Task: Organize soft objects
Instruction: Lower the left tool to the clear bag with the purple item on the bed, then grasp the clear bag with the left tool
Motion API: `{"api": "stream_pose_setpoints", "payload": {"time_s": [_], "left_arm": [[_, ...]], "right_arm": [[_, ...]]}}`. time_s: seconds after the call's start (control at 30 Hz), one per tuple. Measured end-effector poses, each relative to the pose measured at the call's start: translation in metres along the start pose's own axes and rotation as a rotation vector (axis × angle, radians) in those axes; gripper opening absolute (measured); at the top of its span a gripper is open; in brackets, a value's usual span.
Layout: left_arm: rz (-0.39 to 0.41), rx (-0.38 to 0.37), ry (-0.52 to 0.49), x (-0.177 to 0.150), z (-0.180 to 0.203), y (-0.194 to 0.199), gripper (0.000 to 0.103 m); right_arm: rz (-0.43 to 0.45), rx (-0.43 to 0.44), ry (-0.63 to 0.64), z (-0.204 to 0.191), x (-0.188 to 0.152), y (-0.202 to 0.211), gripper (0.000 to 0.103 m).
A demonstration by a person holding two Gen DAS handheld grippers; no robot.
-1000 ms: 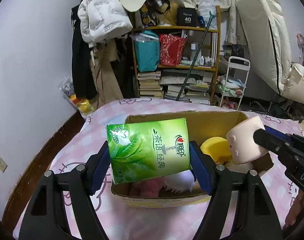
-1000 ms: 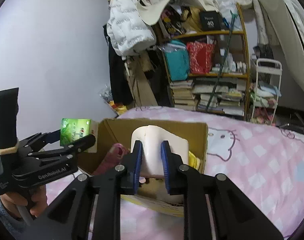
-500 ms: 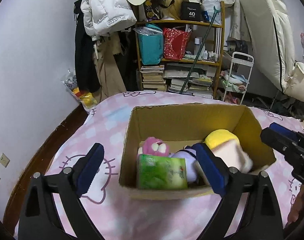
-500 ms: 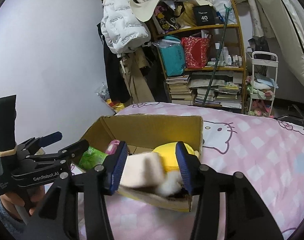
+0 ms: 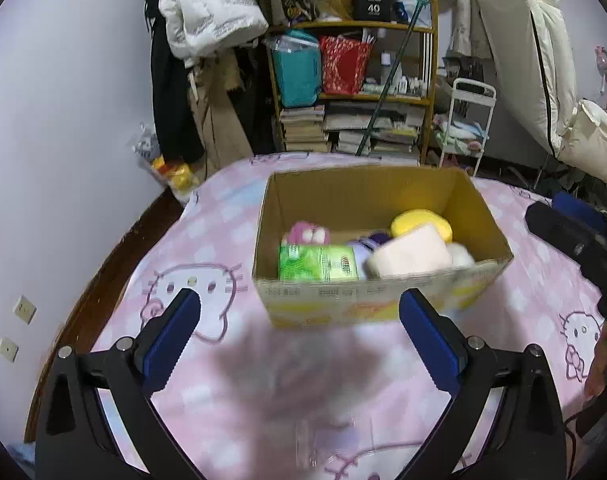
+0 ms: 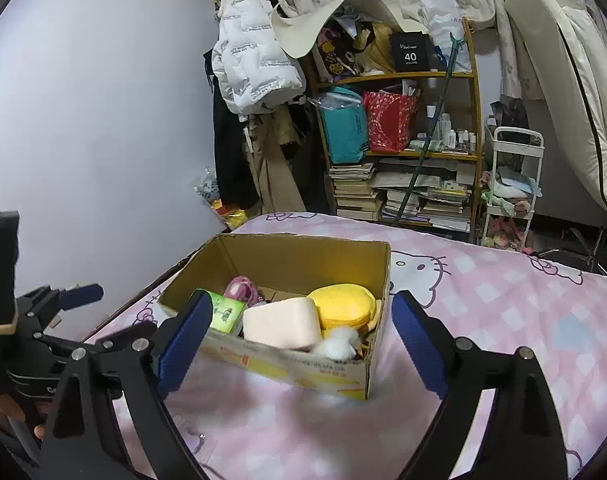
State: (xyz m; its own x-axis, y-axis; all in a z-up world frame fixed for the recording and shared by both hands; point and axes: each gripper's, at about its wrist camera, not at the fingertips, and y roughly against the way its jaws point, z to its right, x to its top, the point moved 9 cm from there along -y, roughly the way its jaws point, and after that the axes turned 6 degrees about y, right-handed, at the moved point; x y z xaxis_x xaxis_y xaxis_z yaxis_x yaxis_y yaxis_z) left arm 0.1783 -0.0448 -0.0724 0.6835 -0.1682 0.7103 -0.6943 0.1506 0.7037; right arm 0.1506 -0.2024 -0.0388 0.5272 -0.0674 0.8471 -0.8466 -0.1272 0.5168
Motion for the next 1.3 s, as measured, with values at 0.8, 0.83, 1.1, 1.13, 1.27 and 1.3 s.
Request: {"api": "stream_pose_setpoints", "payload": {"time_s": [0.8,0.83,1.1,1.13,1.27,1.3], "left_arm": [[-0.333,-0.039,0.062,-0.090,-0.001,-0.036,0.098],[-0.349,-0.040,0.067,-0.094,0.000,-0.040,0.098],[-0.502,-0.049,0.049,-0.125,0.008,-0.070,0.098],[-0.532,-0.049,0.047,-0.131,0.008,-0.075,0.098],[-0.595,-0.054,0.041,-0.146,0.012,-0.085,0.098],[-0.619,-0.048,0.027,-0.151,0.014,-0.088,0.098]], "right_arm": [[-0.084,0.023,-0.021,-0.002,-0.041,0.021,0.102],[-0.088,0.021,-0.020,-0.002,-0.043,0.020,0.102],[-0.152,0.016,-0.045,0.004,-0.059,0.005,0.102],[-0.159,0.012,-0.044,0.005,-0.061,0.003,0.102],[-0.177,0.012,-0.050,0.005,-0.067,-0.001,0.102],[-0.179,0.012,-0.050,0.005,-0.067,-0.002,0.102]]}}
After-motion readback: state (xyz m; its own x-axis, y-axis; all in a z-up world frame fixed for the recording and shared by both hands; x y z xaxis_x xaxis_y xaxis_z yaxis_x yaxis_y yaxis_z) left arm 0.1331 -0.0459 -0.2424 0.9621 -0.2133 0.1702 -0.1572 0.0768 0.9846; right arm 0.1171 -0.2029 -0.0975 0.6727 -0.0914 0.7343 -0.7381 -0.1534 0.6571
